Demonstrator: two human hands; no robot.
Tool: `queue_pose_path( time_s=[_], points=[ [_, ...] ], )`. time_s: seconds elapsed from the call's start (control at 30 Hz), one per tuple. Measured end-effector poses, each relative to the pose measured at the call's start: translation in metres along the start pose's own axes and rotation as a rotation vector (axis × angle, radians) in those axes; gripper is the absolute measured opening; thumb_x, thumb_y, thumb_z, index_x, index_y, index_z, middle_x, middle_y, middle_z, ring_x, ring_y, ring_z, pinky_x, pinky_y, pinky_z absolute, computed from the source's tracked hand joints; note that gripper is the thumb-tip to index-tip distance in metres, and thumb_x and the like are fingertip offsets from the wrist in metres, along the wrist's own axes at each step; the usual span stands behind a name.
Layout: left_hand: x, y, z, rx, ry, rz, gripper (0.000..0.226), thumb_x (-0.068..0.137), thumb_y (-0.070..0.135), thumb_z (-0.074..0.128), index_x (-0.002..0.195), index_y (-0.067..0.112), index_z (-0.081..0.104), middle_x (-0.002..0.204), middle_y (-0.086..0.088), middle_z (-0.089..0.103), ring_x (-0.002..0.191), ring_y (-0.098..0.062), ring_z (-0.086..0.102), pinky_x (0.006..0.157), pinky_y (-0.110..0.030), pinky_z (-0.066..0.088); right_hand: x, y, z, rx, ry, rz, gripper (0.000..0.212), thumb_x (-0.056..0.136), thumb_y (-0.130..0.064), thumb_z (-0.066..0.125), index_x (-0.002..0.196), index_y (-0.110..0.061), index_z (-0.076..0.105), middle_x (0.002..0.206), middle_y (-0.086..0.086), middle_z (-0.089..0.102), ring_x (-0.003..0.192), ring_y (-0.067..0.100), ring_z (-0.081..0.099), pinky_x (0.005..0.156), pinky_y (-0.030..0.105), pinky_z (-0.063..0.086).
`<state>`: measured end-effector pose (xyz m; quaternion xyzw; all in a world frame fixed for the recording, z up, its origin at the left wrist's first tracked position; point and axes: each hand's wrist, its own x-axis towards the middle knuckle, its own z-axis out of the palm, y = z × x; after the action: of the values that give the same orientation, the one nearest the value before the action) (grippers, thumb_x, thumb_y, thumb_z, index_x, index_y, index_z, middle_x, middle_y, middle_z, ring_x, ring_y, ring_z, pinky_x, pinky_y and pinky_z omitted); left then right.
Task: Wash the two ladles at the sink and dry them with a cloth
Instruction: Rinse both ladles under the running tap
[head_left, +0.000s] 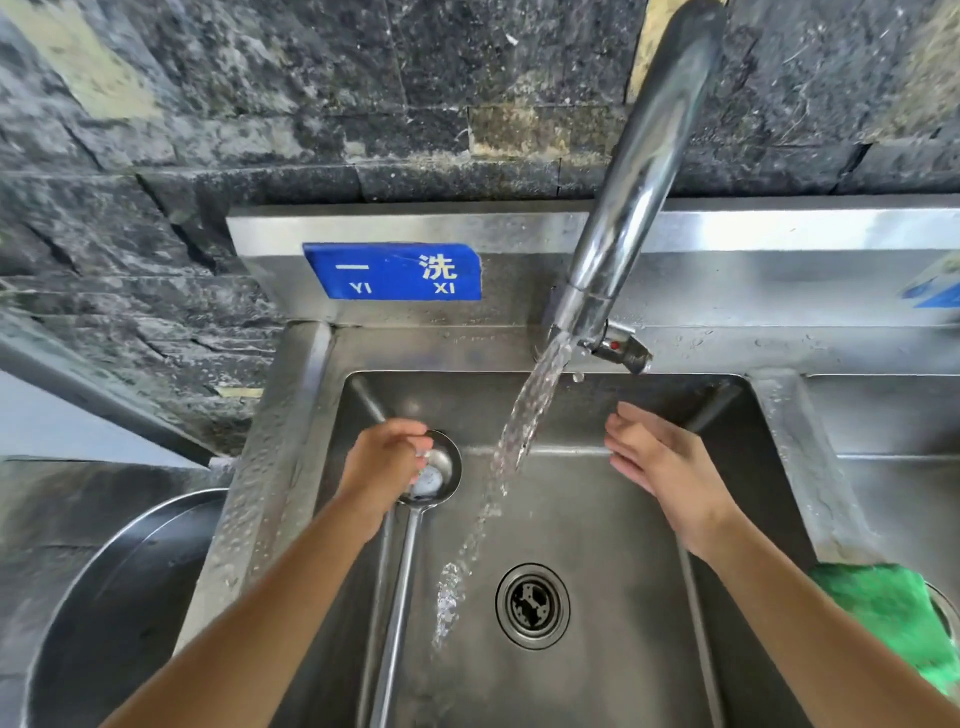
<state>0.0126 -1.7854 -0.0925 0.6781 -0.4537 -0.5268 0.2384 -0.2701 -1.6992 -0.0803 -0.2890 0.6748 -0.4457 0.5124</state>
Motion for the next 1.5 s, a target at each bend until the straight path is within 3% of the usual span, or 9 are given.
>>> queue_pose_path(
  time_s=[0.13, 0.23, 0.37, 0.53, 0.7, 0.8, 0.97, 1.23, 1.5],
  points=[
    [-0.032, -0.081, -0.018, 0.340, -0.114, -0.183, 0.014, 0.091, 0.005, 0.050, 0.087, 0.008, 0.063, 0.081, -0.017, 0.059, 0.073, -0.020, 0.050, 0.067, -0.030, 0.038, -0.025, 0.056, 0.016, -0.278, -0.074, 0.239, 0.032, 0.093, -0.017, 0.061, 0.109, 0.011, 0.060, 0.103, 0.031, 0.068, 0.105, 0.043, 0.067, 0.104, 0.058, 0.047],
    [-0.059, -0.127, -0.012, 0.461, -0.131, -0.279, 0.018, 0.092, 0.016, 0.059, 0.078, 0.025, 0.050, 0.098, -0.006, 0.060, 0.084, -0.018, 0.056, 0.070, -0.024, 0.042, -0.055, 0.091, 0.035, -0.309, -0.158, 0.385, 0.027, 0.090, -0.015, 0.062, 0.095, 0.011, 0.065, 0.075, 0.011, 0.060, 0.071, 0.020, 0.061, 0.084, 0.036, 0.057],
    [-0.078, -0.161, 0.000, 0.664, -0.135, -0.271, 0.034, 0.084, 0.033, 0.068, 0.112, 0.016, 0.063, 0.103, -0.005, 0.071, 0.091, -0.020, 0.070, 0.076, -0.029, 0.056, -0.090, 0.127, 0.066, -0.420, -0.360, 0.451, 0.025, 0.086, -0.013, 0.059, 0.062, -0.019, 0.059, 0.065, 0.006, 0.047, 0.054, 0.015, 0.044, 0.064, 0.031, 0.038],
    [-0.082, -0.164, 0.011, 0.967, 0.018, -0.132, 0.039, 0.091, 0.043, 0.057, 0.118, 0.015, 0.059, 0.118, -0.005, 0.065, 0.111, -0.024, 0.063, 0.089, -0.034, 0.050, -0.116, 0.145, 0.097, -0.472, -0.505, 0.455, 0.019, 0.064, -0.035, 0.057, 0.066, -0.023, 0.071, 0.068, 0.007, 0.063, 0.063, 0.018, 0.060, 0.056, 0.026, 0.045],
    [-0.078, -0.164, 0.018, 0.817, -0.023, -0.248, 0.036, 0.098, 0.034, 0.047, 0.124, 0.010, 0.052, 0.106, -0.009, 0.072, 0.088, -0.023, 0.073, 0.081, -0.031, 0.054, -0.124, 0.155, 0.101, -0.536, -0.534, 0.354, 0.050, 0.055, -0.051, 0.053, 0.079, -0.012, 0.073, 0.067, -0.001, 0.064, 0.066, 0.009, 0.061, 0.067, 0.029, 0.046],
    [-0.082, -0.159, 0.014, 0.710, -0.030, -0.296, 0.035, 0.099, 0.028, 0.043, 0.126, 0.007, 0.051, 0.110, -0.013, 0.070, 0.081, -0.025, 0.074, 0.067, -0.030, 0.059, -0.133, 0.150, 0.105, -0.535, -0.507, 0.368, 0.037, 0.057, -0.045, 0.056, 0.072, -0.016, 0.072, 0.065, -0.004, 0.065, 0.067, 0.007, 0.062, 0.069, 0.027, 0.047],
    [-0.088, -0.144, 0.001, 0.748, -0.010, -0.238, 0.036, 0.100, 0.028, 0.043, 0.124, 0.004, 0.055, 0.123, -0.015, 0.063, 0.110, -0.029, 0.062, 0.083, -0.029, 0.048, -0.144, 0.138, 0.116, -0.543, -0.529, 0.356, 0.033, 0.072, -0.033, 0.058, 0.089, -0.012, 0.076, 0.083, 0.003, 0.076, 0.076, 0.011, 0.069, 0.074, 0.028, 0.054],
    [-0.129, -0.120, -0.028, 0.853, -0.009, -0.166, 0.021, 0.096, 0.026, 0.051, 0.079, 0.015, 0.054, 0.069, 0.005, 0.050, 0.058, -0.007, 0.051, 0.047, -0.022, 0.040, -0.174, 0.102, 0.146, -0.521, -0.540, 0.277, 0.026, 0.090, -0.022, 0.057, 0.106, -0.011, 0.074, 0.099, 0.008, 0.077, 0.095, 0.021, 0.074, 0.092, 0.039, 0.059],
    [-0.169, -0.091, -0.060, 1.062, -0.206, -0.074, 0.005, 0.093, 0.017, 0.055, 0.098, 0.016, 0.057, 0.072, 0.006, 0.051, 0.058, -0.004, 0.050, 0.041, -0.016, 0.033, -0.207, 0.069, 0.168, -0.454, -0.492, 0.264, 0.029, 0.098, -0.016, 0.054, 0.121, -0.007, 0.068, 0.099, 0.012, 0.073, 0.079, 0.015, 0.064, 0.076, 0.028, 0.056]
  ],
)
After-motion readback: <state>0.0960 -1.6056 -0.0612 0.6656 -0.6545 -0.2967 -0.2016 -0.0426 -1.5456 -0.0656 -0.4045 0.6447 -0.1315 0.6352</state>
